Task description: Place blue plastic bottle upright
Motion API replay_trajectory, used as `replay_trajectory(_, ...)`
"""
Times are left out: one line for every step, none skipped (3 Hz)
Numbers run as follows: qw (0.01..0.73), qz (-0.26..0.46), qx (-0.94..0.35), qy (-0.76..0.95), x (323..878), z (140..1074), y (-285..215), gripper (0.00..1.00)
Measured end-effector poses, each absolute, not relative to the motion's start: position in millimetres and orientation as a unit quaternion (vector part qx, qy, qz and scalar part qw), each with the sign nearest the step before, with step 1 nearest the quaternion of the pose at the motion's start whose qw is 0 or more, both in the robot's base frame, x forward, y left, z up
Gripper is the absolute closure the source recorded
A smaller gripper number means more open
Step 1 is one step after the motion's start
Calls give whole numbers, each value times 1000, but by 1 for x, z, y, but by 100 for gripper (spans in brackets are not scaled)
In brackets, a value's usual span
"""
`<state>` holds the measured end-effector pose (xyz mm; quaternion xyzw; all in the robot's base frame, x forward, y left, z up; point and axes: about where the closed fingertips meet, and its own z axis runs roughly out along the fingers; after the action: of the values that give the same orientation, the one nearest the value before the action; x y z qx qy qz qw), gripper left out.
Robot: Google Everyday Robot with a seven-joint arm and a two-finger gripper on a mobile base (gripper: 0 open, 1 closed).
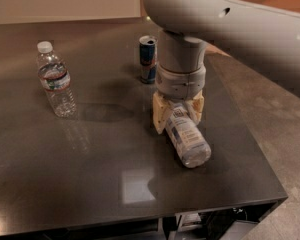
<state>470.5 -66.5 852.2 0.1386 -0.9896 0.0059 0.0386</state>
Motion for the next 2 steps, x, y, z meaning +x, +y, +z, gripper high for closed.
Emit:
replay_trajectory(37, 11, 143, -989, 476, 853, -64, 62)
replay_trajectory(24, 9, 161, -987, 482, 860, -57, 85)
